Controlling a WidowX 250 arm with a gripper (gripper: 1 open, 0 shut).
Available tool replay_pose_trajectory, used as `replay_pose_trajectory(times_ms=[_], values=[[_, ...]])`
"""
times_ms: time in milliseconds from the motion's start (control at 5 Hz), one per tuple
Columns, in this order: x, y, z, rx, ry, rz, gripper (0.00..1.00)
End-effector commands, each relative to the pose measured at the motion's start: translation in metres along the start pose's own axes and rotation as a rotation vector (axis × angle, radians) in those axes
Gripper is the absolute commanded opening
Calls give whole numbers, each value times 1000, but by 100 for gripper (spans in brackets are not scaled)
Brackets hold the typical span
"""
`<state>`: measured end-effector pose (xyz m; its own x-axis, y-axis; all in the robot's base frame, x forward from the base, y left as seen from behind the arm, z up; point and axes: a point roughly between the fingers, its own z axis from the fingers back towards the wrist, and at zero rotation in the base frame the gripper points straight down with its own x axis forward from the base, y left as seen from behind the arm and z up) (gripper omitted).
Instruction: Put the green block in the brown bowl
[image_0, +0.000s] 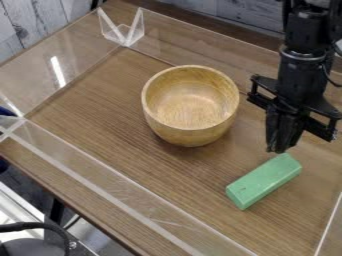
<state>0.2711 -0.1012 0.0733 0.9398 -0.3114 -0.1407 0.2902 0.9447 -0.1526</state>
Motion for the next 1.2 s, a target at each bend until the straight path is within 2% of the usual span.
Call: replay_pose_trajectory(times_ms=[0,400,1000], values=[[9,0,16,0,-65,-5,100],[10,0,9,1,-53,-12,100],[14,5,-10,10,-37,-24,100]])
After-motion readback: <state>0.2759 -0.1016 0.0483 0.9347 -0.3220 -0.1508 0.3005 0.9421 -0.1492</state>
